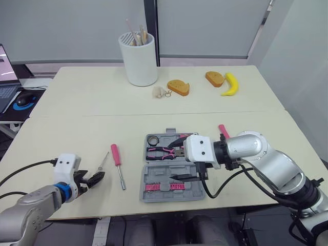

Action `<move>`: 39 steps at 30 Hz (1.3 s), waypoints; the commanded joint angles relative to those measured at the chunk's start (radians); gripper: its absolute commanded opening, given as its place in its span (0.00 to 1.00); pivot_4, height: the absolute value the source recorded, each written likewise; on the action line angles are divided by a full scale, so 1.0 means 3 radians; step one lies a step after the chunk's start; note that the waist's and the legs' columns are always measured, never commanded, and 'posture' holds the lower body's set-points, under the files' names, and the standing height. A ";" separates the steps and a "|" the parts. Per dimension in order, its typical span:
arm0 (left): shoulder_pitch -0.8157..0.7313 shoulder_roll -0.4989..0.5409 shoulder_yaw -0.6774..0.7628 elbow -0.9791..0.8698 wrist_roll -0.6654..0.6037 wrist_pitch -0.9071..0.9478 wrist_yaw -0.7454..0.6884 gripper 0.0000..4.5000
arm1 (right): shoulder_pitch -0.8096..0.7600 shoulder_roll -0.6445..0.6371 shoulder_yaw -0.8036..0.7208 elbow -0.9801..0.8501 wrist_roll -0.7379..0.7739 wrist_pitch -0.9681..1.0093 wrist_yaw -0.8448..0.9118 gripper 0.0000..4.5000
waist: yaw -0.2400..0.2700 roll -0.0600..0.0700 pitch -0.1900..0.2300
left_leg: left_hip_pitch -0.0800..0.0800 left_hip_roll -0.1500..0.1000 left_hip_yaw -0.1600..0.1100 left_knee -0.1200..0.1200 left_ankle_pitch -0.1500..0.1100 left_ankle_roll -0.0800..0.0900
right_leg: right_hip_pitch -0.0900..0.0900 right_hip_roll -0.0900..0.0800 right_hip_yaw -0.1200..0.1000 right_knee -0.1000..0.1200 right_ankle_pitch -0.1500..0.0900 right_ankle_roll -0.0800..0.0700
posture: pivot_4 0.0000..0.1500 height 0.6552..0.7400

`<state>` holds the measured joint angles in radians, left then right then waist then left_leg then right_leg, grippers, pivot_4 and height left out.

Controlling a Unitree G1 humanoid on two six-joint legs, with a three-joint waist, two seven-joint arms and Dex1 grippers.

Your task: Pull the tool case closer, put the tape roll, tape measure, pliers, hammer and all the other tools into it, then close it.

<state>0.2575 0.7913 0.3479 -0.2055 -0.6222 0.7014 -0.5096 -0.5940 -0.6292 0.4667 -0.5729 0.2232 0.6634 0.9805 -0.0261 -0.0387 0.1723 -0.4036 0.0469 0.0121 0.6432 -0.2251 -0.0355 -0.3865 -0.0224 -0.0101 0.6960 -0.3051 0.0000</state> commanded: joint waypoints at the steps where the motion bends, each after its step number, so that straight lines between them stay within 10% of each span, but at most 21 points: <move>1: 0.0041 -0.0011 0.0173 0.0228 0.0200 -0.0544 -0.0348 0.78 | 0.0009 0.0060 -0.0040 -0.0079 -0.0037 -0.0080 -0.0086 1.00 | 0.0002 0.0000 0.0000 | 0.0000 0.0000 0.0000 0.0000 0.0000 0.0000 | 0.0000 -0.0001 0.0000 0.0000 0.0000 0.0000 | 1.00 1.00; 27: -0.0556 -0.0502 -0.0369 0.0980 0.1076 -0.0882 -0.0118 0.78 | 0.0066 0.0189 0.0061 -0.0040 -0.0208 -0.0177 -0.0164 1.00 | 0.0001 -0.0001 -0.0001 | -0.0001 0.0000 -0.0003 -0.0001 0.0000 0.0000 | 0.0000 0.0000 -0.0003 0.0000 0.0000 0.0000 | 1.00 1.00; 39: -0.0264 -0.0542 -0.0271 0.0674 0.1023 -0.0559 -0.0121 0.04 | 0.0039 0.0200 0.0039 -0.0016 -0.0214 -0.0191 -0.0170 1.00 | 0.0000 0.0001 -0.0001 | 0.0003 0.0000 -0.0001 -0.0005 0.0000 0.0000 | 0.0002 -0.0001 -0.0001 -0.0001 -0.0001 0.0000 | 1.00 1.00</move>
<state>0.1479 0.6408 0.2696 -0.0059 -0.3132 0.4973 -0.5516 -0.5679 -0.5708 0.4951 -0.5646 0.1615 0.6223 0.9335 -0.0262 -0.0382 0.1719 -0.4025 0.0470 0.0120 0.6413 -0.2252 -0.0354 -0.3860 -0.0228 -0.0102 0.6958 -0.3053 0.0000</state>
